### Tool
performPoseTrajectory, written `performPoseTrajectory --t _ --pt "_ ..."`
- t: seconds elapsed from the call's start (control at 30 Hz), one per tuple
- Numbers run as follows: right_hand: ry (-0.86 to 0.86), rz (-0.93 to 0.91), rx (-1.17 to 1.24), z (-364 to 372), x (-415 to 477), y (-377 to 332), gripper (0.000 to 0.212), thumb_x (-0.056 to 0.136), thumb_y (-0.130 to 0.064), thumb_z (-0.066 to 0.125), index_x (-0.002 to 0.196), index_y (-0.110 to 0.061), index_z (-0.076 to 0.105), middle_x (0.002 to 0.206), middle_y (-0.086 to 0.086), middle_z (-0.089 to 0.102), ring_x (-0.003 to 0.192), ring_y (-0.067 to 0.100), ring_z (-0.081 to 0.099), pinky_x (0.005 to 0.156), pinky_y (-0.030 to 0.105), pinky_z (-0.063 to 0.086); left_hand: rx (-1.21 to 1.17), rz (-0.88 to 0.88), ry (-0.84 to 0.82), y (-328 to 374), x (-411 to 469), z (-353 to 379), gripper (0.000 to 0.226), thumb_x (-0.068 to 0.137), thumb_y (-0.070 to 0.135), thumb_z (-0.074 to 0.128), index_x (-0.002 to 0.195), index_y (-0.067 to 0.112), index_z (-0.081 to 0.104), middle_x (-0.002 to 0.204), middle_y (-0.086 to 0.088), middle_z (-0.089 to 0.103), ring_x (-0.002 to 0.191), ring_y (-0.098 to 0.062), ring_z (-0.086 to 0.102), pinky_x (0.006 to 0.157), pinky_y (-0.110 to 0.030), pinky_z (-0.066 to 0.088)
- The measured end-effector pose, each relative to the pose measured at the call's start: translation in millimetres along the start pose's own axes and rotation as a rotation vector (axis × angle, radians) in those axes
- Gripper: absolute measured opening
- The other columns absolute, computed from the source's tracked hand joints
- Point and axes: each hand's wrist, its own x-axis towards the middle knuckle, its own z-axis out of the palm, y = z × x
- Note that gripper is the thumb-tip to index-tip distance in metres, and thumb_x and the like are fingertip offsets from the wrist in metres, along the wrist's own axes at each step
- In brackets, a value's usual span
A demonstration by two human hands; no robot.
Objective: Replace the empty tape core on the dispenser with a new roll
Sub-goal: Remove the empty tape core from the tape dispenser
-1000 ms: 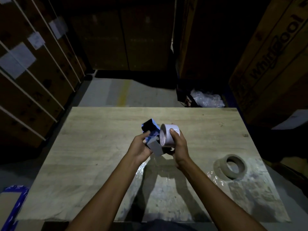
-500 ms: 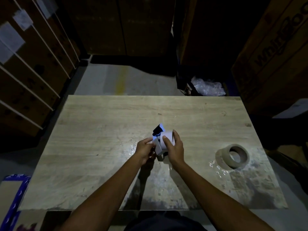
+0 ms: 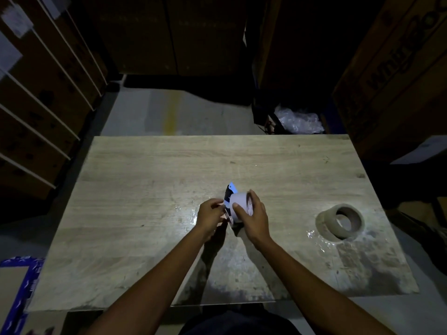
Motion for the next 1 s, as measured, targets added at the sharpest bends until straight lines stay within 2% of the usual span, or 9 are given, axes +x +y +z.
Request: performPoseTrajectory --t 0.13,0.27,0.4,0.53,0.67,0.77,0.83,0.9,1.0 --pt "0.052 -0.101 -0.097 -12.0 -7.3 -17.5 0.094 0.069 -0.065 0.069 0.150 -0.032 0.035 0.151 -0.005 0.044 0.137 0.015 0.041 0.107 0.033 0.038 -0.235 -0.009 -0.148 35.8 -21.1 1.5 0.026 0.099 0.029 0.056 0.109 0.013 0.074 0.111 -0.015 0.074 0.091 -0.030 0.068 0.077 -0.043 0.056" --pt "0.171 -0.409 -0.407 -21.6 -18.0 -46.9 0.078 0.075 -0.053 0.076 0.141 -0.027 0.045 0.143 -0.006 0.048 0.128 0.018 0.043 0.096 0.011 0.032 -0.404 -0.017 -0.387 68.0 -41.7 1.4 0.038 0.102 0.029 0.051 0.134 0.010 0.060 0.131 -0.016 0.066 0.107 -0.036 0.070 0.085 -0.044 0.060" --pt "0.352 -0.601 -0.648 -25.5 -27.6 -73.8 0.098 0.066 -0.036 0.086 0.148 -0.011 0.038 0.140 0.013 0.049 0.122 0.030 0.045 0.092 0.038 0.047 -0.546 0.028 -0.558 94.6 -58.6 5.5 0.038 0.102 0.018 0.044 0.133 0.003 0.057 0.134 -0.014 0.065 0.116 -0.037 0.066 0.091 -0.047 0.058" --pt "0.460 -0.723 -0.653 -34.2 -33.1 -94.5 0.096 0.066 -0.031 0.084 0.147 -0.006 0.038 0.135 0.014 0.051 0.118 0.029 0.044 0.087 0.040 0.048 -0.659 0.065 -0.645 107.6 -63.9 9.4 0.039 0.099 0.019 0.042 0.129 0.001 0.060 0.136 -0.015 0.063 0.124 -0.035 0.062 0.091 -0.047 0.057" --pt "0.368 -0.660 -0.422 -47.9 -31.6 -109.6 0.103 0.071 -0.038 0.084 0.153 -0.008 0.028 0.140 0.010 0.044 0.125 0.017 0.043 0.094 0.021 0.045 -0.704 0.132 -0.572 120.7 -73.4 17.5 0.050 0.099 0.035 0.044 0.128 -0.002 0.060 0.131 -0.020 0.065 0.126 -0.033 0.059 0.108 -0.052 0.044" --pt "0.236 -0.573 -0.136 -60.4 -29.5 -118.9 0.106 0.069 -0.039 0.085 0.155 -0.017 0.027 0.138 0.002 0.041 0.119 -0.002 0.043 0.090 0.002 0.040 -0.554 0.302 -0.385 130.2 -89.1 28.6 0.031 0.100 0.018 0.047 0.115 0.002 0.068 0.109 -0.015 0.075 0.104 -0.029 0.069 0.091 -0.037 0.056" --pt "0.163 -0.556 0.032 -67.4 -27.9 -120.6 0.099 0.070 -0.040 0.083 0.153 -0.024 0.031 0.136 -0.005 0.044 0.120 0.004 0.050 0.094 0.014 0.048 -0.362 0.480 -0.280 133.1 -97.2 35.3 0.027 0.101 0.010 0.049 0.120 0.006 0.068 0.114 -0.013 0.074 0.107 -0.028 0.070 0.090 -0.035 0.058" --pt "0.042 -0.501 0.238 -75.2 -27.3 -122.9 0.092 0.072 -0.033 0.081 0.150 -0.032 0.034 0.139 -0.008 0.047 0.117 0.012 0.058 0.084 0.027 0.057 -0.177 0.644 -0.184 136.9 -104.6 39.6 0.029 0.098 0.013 0.058 0.125 0.013 0.067 0.122 -0.004 0.071 0.114 -0.018 0.067 0.091 -0.032 0.056" --pt "-0.136 -0.446 0.469 -89.1 -23.7 -123.4 0.083 0.078 -0.014 0.074 0.149 -0.033 0.037 0.142 -0.002 0.054 0.117 0.017 0.063 0.085 0.035 0.058 0.102 0.856 -0.053 141.3 -116.1 46.8 0.039 0.092 0.021 0.062 0.131 0.014 0.063 0.129 0.004 0.063 0.120 -0.005 0.060 0.095 -0.024 0.053"
